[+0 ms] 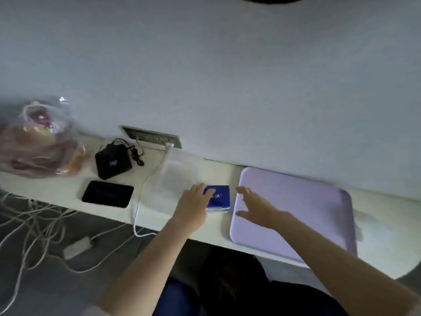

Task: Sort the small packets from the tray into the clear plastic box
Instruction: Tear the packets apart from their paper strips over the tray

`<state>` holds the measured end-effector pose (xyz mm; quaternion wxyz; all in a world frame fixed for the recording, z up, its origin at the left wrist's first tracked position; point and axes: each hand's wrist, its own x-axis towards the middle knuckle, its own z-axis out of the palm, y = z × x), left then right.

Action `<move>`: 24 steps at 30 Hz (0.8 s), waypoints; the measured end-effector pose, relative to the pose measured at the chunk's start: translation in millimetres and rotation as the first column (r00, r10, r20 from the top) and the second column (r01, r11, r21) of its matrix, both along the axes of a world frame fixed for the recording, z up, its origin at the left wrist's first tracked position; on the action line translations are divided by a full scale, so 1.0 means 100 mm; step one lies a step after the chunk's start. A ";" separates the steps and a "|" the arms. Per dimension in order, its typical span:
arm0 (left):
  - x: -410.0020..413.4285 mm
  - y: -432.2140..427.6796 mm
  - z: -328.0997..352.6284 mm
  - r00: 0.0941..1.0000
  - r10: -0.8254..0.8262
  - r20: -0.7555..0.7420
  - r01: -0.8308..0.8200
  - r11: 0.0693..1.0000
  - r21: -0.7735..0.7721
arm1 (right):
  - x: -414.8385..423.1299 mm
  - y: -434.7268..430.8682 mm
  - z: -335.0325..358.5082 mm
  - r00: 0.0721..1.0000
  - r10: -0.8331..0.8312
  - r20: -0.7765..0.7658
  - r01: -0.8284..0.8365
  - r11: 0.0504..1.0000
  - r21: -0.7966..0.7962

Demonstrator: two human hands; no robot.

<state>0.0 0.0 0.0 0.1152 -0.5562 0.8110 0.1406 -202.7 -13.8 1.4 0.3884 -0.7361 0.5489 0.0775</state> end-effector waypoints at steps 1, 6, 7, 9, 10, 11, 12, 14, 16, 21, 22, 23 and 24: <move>-0.05 -0.03 -0.11 0.999 -0.033 0.041 0.035 0.999 -0.034 | 0.03 -0.03 -0.14 0.999 -0.015 0.050 0.015 1.000 -0.003; -0.13 -0.15 -0.69 0.994 -0.083 0.066 0.100 0.941 -0.323 | 0.13 -0.21 -0.78 0.982 -0.041 0.182 0.049 0.998 -0.038; -0.12 -0.18 -0.77 0.995 -0.090 0.052 0.103 0.923 -0.371 | 0.12 -0.23 -0.87 0.975 -0.054 0.217 0.062 0.998 -0.032; -0.11 -0.24 -0.92 0.990 -0.138 -0.004 0.121 0.885 -0.449 | 0.09 -0.26 -1.00 0.959 -0.073 0.273 0.091 0.995 -0.052; -0.11 -0.26 -0.93 0.987 -0.157 -0.024 0.127 0.872 -0.474 | 0.07 -0.28 -1.03 0.953 -0.082 0.290 0.104 0.993 -0.060; -0.11 -0.28 -0.93 0.984 -0.171 -0.042 0.127 0.855 -0.503 | 0.03 -0.30 -1.05 0.948 -0.089 0.304 0.117 0.990 -0.077; -0.13 -0.27 -0.94 0.980 -0.189 -0.059 0.130 0.839 -0.529 | 0.00 -0.29 -1.07 0.945 -0.086 0.315 0.125 0.987 -0.105; -0.16 -0.25 -0.96 0.969 -0.219 -0.116 0.120 0.824 -0.554 | -0.07 -0.28 -1.09 0.939 -0.082 0.334 0.135 0.981 -0.138; -0.21 -0.18 -0.94 0.951 -0.260 -0.170 0.117 0.808 -0.577 | -0.12 -0.22 -1.08 0.930 -0.093 0.356 0.157 0.975 -0.157; -0.21 0.10 -0.75 0.919 -0.340 -0.199 0.127 0.734 -0.668 | -0.14 0.03 -0.88 0.923 -0.060 0.380 0.180 0.940 -0.289; -0.19 0.20 -0.68 0.916 -0.349 -0.197 0.126 0.719 -0.684 | -0.12 0.13 -0.81 0.923 -0.049 0.382 0.180 0.932 -0.315; -0.17 0.30 -0.60 0.911 -0.368 -0.185 0.135 0.692 -0.709 | -0.11 0.21 -0.75 0.924 -0.048 0.379 0.184 0.926 -0.331; -0.16 0.39 -0.54 0.903 -0.398 -0.159 0.149 0.639 -0.754 | -0.09 0.30 -0.70 0.925 -0.049 0.377 0.189 0.920 -0.343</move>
